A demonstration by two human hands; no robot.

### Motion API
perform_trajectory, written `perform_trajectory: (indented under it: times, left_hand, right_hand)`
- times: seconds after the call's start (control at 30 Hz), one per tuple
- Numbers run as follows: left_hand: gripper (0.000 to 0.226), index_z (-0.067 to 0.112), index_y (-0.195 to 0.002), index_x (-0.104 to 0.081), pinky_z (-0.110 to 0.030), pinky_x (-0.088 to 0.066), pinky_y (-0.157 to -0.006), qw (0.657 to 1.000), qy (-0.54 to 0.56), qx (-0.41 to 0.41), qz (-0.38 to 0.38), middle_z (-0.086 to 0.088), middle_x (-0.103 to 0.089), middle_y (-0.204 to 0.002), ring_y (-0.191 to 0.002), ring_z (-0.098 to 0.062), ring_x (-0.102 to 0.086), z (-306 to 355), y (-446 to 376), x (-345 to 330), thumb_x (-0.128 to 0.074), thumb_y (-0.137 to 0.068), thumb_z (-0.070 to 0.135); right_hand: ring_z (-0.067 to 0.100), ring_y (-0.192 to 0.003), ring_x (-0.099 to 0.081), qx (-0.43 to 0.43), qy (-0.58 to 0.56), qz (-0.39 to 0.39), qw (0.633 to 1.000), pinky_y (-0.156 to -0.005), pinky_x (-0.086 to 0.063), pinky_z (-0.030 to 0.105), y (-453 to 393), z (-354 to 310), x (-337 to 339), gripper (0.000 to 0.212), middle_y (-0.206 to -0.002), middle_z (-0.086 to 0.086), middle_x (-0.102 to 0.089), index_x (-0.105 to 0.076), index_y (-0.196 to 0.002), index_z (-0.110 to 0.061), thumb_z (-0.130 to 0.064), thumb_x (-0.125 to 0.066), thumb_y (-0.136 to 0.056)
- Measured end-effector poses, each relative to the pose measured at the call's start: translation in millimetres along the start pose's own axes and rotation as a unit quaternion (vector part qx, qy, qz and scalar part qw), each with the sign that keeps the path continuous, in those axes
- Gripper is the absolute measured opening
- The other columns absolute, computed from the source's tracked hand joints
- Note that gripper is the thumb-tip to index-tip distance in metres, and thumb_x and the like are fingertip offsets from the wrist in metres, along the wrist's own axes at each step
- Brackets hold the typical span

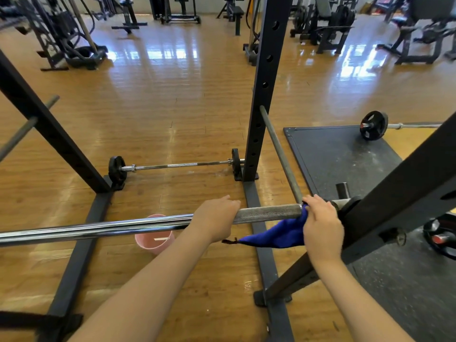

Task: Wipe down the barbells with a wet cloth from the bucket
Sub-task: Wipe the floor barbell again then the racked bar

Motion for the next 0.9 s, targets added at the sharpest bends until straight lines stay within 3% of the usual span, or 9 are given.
perform_trajectory:
  times: [0.13,0.23,0.33,0.4,0.47,0.6,0.7,0.8,0.9]
  left_hand:
    - [0.048,0.017,-0.130,-0.047,-0.034,-0.046,-0.090,1.000,-0.014,0.003,0.008,-0.005,-0.050,-0.137,-0.136,-0.017,-0.037,-1.5,-2.4,-5.4,-0.053,-0.084,0.004]
    - [0.046,0.018,-0.128,-0.048,-0.033,-0.047,-0.085,1.000,-0.013,0.004,0.008,-0.004,-0.052,-0.134,-0.133,-0.017,-0.041,-2.1,-2.1,-5.1,-0.054,-0.084,0.005]
    - [0.041,0.017,-0.123,-0.049,-0.034,-0.047,-0.082,1.000,-0.015,-0.001,0.007,-0.004,-0.053,-0.133,-0.134,-0.017,-0.040,-1.7,-1.8,-4.3,-0.052,-0.084,0.004]
    - [0.042,0.018,-0.124,-0.049,-0.033,-0.047,-0.081,1.000,-0.013,0.000,0.014,-0.004,-0.053,-0.132,-0.129,-0.018,-0.045,-1.4,-1.1,-3.6,-0.053,-0.084,0.006]
    - [0.043,0.018,-0.125,-0.049,-0.031,-0.047,-0.078,1.000,-0.012,0.002,0.017,-0.004,-0.054,-0.130,-0.123,-0.019,-0.050,-1.2,-1.2,-3.4,-0.054,-0.084,0.007]
    - [0.042,0.018,-0.125,-0.050,-0.030,-0.045,-0.075,1.000,-0.014,0.002,0.028,-0.001,-0.057,-0.124,-0.121,-0.018,-0.052,-1.6,-2.3,-4.6,-0.053,-0.084,0.007]
    - [0.039,0.019,-0.122,-0.050,-0.031,-0.045,-0.076,0.999,-0.012,0.000,0.031,-0.001,-0.057,-0.124,-0.122,-0.017,-0.050,-0.3,-0.6,-2.8,-0.052,-0.085,0.007]
    - [0.039,0.018,-0.121,-0.050,-0.029,-0.042,-0.071,0.999,-0.019,0.001,0.027,-0.004,-0.055,-0.126,-0.111,-0.020,-0.056,0.2,-0.3,-0.5,-0.052,-0.084,0.007]
    - [0.036,0.017,-0.118,-0.051,-0.027,-0.040,-0.069,1.000,-0.014,0.000,0.017,-0.005,-0.056,-0.123,-0.107,-0.020,-0.057,0.0,-0.7,-2.6,-0.053,-0.084,0.007]
  right_hand:
    - [0.029,-0.093,-0.067,0.095,-0.041,0.000,0.995,-0.087,-0.051,0.046,15.9,-56.2,-20.4,0.024,-0.094,0.013,-0.071,-0.070,-0.097,-0.001,-0.005,-0.050,-0.085]
    - [0.025,-0.098,-0.066,0.180,-0.012,-0.057,0.982,-0.093,-0.046,0.041,17.0,-53.6,-23.4,0.027,-0.102,0.010,-0.071,-0.070,-0.102,-0.004,0.004,-0.066,-0.077]
    - [0.027,-0.101,-0.065,0.086,0.036,-0.047,0.995,-0.091,-0.046,0.035,-0.5,-9.5,-4.8,0.027,-0.102,0.012,-0.070,-0.068,-0.106,-0.003,0.005,-0.064,-0.080]
    - [0.033,-0.104,-0.063,-0.009,0.048,-0.014,0.999,-0.092,-0.047,0.042,-8.0,8.4,5.1,0.023,-0.102,0.017,-0.069,-0.068,-0.104,0.001,0.006,-0.059,-0.084]
    - [0.036,-0.100,-0.063,-0.027,0.047,0.023,0.998,-0.089,-0.048,0.049,-3.4,-5.3,0.4,0.019,-0.098,0.018,-0.069,-0.068,-0.098,0.002,0.002,-0.054,-0.086]
    - [0.028,-0.100,-0.065,0.121,-0.012,-0.005,0.993,-0.095,-0.047,0.050,25.3,-64.2,-28.4,0.037,-0.102,0.012,-0.070,-0.070,-0.099,-0.003,-0.010,-0.036,-0.085]
    - [0.024,-0.101,-0.066,0.210,0.017,-0.043,0.977,-0.098,-0.040,0.038,15.7,-49.9,-25.3,0.030,-0.105,0.009,-0.070,-0.070,-0.105,-0.005,-0.005,-0.050,-0.083]
    - [0.028,-0.100,-0.066,0.092,0.033,-0.017,0.995,-0.096,-0.038,0.033,-3.1,-5.6,-4.9,0.025,-0.102,0.011,-0.070,-0.069,-0.106,-0.003,-0.002,-0.053,-0.086]
    - [0.034,-0.104,-0.063,-0.002,0.017,0.038,0.999,-0.099,-0.037,0.045,0.1,-9.3,-8.7,0.034,-0.101,0.016,-0.070,-0.068,-0.104,0.002,-0.008,-0.038,-0.091]
Point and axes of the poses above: each hand's wrist, its own y-axis away from the middle knuckle, its own x-axis out of the back of the hand, z = x × y, the point moved 4 cm from there along -y, towards the middle knuckle
